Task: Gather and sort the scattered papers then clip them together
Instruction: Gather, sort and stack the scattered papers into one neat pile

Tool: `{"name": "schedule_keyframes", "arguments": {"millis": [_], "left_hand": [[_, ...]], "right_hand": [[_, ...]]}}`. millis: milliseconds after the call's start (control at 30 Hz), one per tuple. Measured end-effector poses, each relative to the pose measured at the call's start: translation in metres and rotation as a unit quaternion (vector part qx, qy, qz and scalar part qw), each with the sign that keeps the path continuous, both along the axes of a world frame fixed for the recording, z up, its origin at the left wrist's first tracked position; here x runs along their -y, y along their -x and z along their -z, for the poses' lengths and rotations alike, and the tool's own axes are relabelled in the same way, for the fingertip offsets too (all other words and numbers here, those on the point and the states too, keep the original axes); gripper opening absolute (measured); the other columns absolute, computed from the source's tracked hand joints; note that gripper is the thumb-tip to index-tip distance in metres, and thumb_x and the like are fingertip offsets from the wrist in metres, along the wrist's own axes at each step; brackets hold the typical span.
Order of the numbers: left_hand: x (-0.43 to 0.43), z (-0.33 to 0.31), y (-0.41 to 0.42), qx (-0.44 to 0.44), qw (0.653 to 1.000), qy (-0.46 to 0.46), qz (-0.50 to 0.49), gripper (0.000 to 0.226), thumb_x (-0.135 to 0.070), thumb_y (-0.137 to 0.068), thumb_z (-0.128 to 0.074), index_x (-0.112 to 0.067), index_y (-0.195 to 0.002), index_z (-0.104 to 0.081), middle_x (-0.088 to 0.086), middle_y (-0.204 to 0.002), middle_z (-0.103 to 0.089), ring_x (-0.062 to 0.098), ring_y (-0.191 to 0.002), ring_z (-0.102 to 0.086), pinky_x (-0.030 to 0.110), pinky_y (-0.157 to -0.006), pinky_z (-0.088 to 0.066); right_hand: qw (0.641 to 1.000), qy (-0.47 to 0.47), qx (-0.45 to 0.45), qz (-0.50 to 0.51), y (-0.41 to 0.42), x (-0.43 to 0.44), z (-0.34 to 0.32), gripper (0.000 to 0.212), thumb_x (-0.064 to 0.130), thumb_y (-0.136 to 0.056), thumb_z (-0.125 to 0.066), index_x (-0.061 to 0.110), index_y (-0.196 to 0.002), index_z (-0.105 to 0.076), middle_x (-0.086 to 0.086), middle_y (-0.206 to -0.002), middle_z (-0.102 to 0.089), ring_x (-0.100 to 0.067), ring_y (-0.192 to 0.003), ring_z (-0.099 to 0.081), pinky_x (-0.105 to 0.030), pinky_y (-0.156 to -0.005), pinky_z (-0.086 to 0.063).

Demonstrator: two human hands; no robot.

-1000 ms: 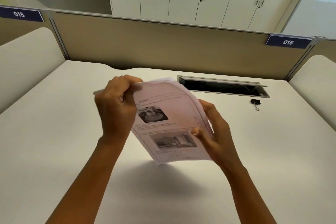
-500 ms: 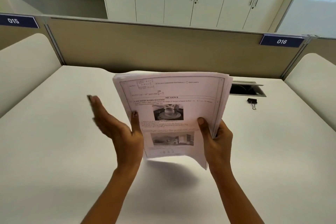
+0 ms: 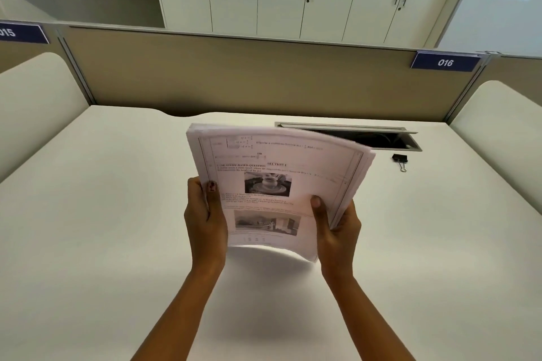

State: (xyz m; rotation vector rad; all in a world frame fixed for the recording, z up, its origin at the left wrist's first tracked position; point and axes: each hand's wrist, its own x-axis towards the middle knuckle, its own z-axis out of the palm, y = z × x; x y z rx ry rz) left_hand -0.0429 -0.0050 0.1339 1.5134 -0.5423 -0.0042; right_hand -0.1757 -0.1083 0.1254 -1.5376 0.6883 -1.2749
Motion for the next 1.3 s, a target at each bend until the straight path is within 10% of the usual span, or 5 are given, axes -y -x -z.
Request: {"name": "schedule_keyframes", "arguments": {"millis": [233,467,667,933,1300], "left_hand": [[0.002,0.030,0.005,-0.053,0.998,-0.024,0.002,0.035,-0.042,-0.088,-0.030,-0.014,-0.104,-0.043,0.005,-0.104,-0.062,0.018,-0.084,-0.065,0.028,-0.069,-0.058],[0.004,0.032,0.005,-0.025,0.999,-0.019,-0.019,0.031,-0.040,-0.089,-0.030,-0.016,-0.100,-0.046,-0.003,-0.096,-0.062,0.015,-0.080,-0.064,0.019,-0.062,-0.057],[0.003,0.056,0.004,-0.025,0.997,-0.075,-0.004,0.030,-0.042,-0.088,-0.032,-0.020,-0.104,-0.044,0.007,-0.108,-0.063,0.019,-0.084,-0.064,0.039,-0.073,-0.059],[0.001,0.088,0.007,-0.037,0.992,-0.118,0.004,0.008,-0.018,-0.096,-0.039,-0.019,-0.104,-0.040,0.002,-0.112,-0.057,0.011,-0.081,-0.058,0.012,-0.065,-0.049],[-0.007,0.096,0.008,-0.038,0.989,-0.139,0.012,0.015,-0.007,-0.093,-0.048,-0.005,-0.108,-0.050,0.010,-0.112,-0.061,0.024,-0.092,-0.057,0.032,-0.084,-0.052]], "right_hand": [[0.997,-0.062,0.025,-0.035,-0.001,-0.008,0.032,0.013,0.057,-0.088,-0.041,0.050,-0.095,-0.048,0.023,-0.097,-0.065,-0.009,-0.086,-0.068,-0.024,-0.066,-0.058],[0.996,-0.071,0.050,-0.019,-0.004,-0.006,0.035,0.025,0.028,-0.093,-0.032,0.011,-0.105,-0.045,0.021,-0.087,-0.062,-0.002,-0.078,-0.063,-0.016,-0.061,-0.055],[0.997,-0.075,-0.006,-0.037,-0.001,-0.006,0.052,0.022,0.034,-0.092,-0.034,0.048,-0.093,-0.050,0.021,-0.095,-0.063,-0.010,-0.092,-0.066,-0.024,-0.067,-0.058],[0.992,-0.095,-0.059,-0.051,0.005,-0.010,0.074,0.047,0.016,-0.099,-0.035,0.062,-0.103,-0.048,0.009,-0.114,-0.061,-0.016,-0.106,-0.063,-0.026,-0.075,-0.058],[0.987,-0.084,-0.128,-0.052,0.016,0.000,0.082,0.042,-0.003,-0.098,-0.034,0.036,-0.105,-0.045,0.016,-0.111,-0.057,0.008,-0.097,-0.058,-0.009,-0.079,-0.052]]}}
